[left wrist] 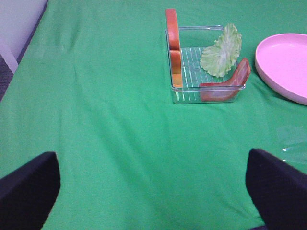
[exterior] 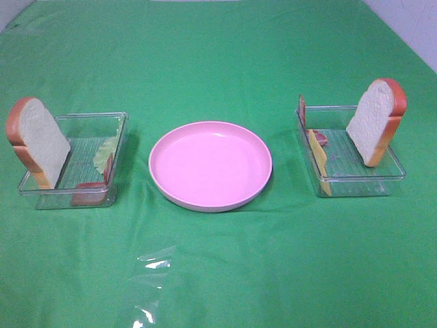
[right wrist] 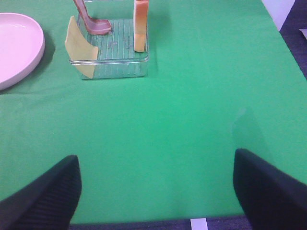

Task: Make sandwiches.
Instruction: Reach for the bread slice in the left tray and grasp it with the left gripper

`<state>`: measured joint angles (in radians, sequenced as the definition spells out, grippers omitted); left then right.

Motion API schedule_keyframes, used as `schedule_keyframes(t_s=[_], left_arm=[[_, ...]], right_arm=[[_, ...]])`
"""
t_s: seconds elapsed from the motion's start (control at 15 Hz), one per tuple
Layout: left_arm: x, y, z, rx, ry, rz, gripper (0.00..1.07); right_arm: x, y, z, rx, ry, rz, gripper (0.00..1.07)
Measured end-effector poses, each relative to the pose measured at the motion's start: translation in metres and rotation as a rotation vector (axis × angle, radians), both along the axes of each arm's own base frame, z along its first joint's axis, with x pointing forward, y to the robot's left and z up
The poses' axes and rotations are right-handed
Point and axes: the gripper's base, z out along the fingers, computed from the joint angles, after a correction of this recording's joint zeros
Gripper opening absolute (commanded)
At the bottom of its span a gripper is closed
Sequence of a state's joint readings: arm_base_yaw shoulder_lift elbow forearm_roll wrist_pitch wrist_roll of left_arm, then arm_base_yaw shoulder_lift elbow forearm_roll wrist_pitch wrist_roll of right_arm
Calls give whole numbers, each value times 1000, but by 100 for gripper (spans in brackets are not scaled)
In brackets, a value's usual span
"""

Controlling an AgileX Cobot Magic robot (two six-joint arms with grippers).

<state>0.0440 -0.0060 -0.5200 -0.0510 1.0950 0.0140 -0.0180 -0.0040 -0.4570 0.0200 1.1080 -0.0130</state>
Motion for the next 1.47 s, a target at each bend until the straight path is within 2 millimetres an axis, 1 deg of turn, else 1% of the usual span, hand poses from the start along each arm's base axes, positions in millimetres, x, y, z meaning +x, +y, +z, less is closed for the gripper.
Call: schedule_keyframes(t_s=[0.73,0.87,1.0,1.07,1.13,1.27,1.47], left_arm=[[0,0,0,0,0,0,98],[3,0,0,-1,22,0,98],[17,1,4,14,133,-13,98],[27,1,8,24,222,-24,98],[53,2,21,29,400,-41,98],[88,4,34,22,517,-45,98],[157,9,53,46,654,-41,98]], right_arm=[[0,0,0,0,0,0,84],[0,0,0,0,0,0,84],[0,0,0,0,0,0,84],[0,0,0,0,0,0,84],[0,0,0,0,0,0,84],[0,0,0,0,0,0,84],[0,0,0,0,0,0,84]])
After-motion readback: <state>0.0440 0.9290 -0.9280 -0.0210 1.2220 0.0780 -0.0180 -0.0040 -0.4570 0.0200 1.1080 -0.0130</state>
